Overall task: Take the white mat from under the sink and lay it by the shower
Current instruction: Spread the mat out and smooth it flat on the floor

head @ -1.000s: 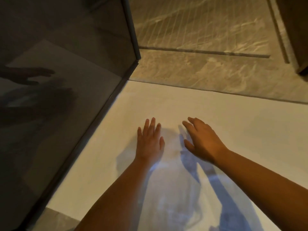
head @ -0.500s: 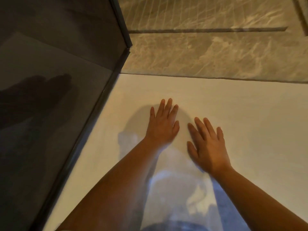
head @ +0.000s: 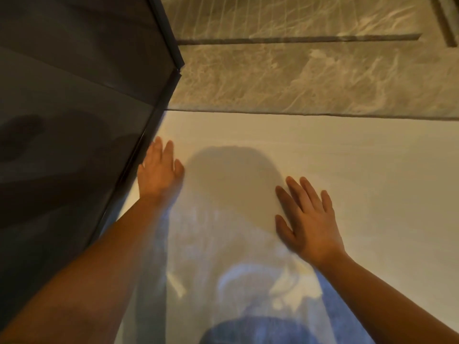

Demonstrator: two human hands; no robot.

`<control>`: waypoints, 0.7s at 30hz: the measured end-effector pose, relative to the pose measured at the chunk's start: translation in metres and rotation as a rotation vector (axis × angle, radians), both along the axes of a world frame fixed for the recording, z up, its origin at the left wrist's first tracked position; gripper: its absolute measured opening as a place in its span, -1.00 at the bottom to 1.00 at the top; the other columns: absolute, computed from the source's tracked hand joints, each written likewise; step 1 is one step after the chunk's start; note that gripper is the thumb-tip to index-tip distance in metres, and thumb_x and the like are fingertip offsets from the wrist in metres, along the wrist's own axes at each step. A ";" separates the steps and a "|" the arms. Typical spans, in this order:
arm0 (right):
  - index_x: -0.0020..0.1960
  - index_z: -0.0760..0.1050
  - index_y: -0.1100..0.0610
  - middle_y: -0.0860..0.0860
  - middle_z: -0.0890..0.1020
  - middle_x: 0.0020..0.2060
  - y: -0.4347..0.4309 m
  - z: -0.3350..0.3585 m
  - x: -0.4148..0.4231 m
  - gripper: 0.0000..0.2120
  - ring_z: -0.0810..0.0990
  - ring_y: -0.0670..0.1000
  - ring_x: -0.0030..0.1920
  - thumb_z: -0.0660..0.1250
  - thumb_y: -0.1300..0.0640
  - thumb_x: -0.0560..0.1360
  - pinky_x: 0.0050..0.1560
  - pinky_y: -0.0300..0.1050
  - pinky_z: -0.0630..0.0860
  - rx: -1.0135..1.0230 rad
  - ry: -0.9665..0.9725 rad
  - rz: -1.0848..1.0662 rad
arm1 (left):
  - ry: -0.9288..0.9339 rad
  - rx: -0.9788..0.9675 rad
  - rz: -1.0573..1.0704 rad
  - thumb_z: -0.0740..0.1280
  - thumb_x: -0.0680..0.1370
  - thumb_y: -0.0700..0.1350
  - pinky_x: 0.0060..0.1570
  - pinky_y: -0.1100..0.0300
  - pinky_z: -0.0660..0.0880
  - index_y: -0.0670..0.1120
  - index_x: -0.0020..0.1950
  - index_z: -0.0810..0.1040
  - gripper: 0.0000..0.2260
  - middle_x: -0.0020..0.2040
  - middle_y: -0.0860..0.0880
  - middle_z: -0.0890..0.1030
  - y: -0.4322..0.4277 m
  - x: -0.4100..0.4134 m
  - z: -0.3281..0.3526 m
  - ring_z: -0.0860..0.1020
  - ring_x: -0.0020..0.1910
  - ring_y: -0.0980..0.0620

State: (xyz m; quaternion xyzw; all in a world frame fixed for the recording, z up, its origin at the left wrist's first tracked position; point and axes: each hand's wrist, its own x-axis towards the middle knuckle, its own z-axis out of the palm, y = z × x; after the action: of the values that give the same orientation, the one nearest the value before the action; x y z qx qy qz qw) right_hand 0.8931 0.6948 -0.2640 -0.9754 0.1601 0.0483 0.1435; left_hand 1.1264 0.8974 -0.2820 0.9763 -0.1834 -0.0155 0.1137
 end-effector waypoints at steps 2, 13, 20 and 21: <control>0.37 0.29 0.08 0.16 0.39 0.37 0.000 0.000 0.000 -0.48 0.28 0.25 0.39 0.01 -0.10 0.48 0.28 0.33 0.24 0.004 0.008 -0.002 | -0.019 -0.014 0.034 0.12 0.55 -0.15 0.28 -0.21 0.22 -0.18 0.38 0.28 -0.61 0.46 -0.23 0.22 0.004 -0.009 0.005 0.19 0.42 -0.20; 0.40 0.24 0.10 0.14 0.27 0.44 0.000 -0.003 -0.001 -0.51 0.13 0.20 0.46 0.17 -0.03 0.51 0.36 0.32 0.12 0.032 -0.057 0.003 | 0.056 0.055 -0.451 0.11 0.45 -0.02 0.22 -0.24 0.32 -0.06 0.34 0.37 -0.55 0.41 -0.12 0.36 -0.046 -0.202 0.016 0.29 0.40 -0.13; 0.47 -0.01 0.01 0.06 0.02 0.51 -0.001 -0.006 0.000 -0.47 -0.11 0.11 0.50 -0.01 -0.09 0.55 0.42 0.26 -0.08 0.011 0.048 0.052 | 0.077 0.088 -0.322 0.05 0.48 -0.02 0.26 -0.24 0.22 0.05 0.42 0.23 -0.52 0.47 -0.02 0.25 0.000 -0.176 0.012 0.17 0.45 -0.04; 0.47 0.00 0.02 0.06 0.02 0.51 -0.001 -0.005 0.000 -0.48 -0.11 0.11 0.50 0.01 -0.08 0.55 0.42 0.27 -0.09 0.024 0.042 0.054 | 0.076 0.072 -0.285 0.05 0.48 -0.02 0.27 -0.24 0.22 0.05 0.42 0.23 -0.52 0.47 -0.02 0.25 0.010 -0.174 0.012 0.16 0.45 -0.04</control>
State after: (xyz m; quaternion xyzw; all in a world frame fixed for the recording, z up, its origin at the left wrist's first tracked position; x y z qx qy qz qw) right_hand 0.8932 0.6939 -0.2686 -0.9764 0.1360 0.0744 0.1503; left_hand 0.9526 0.9072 -0.2700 0.9425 -0.3150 -0.0751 0.0821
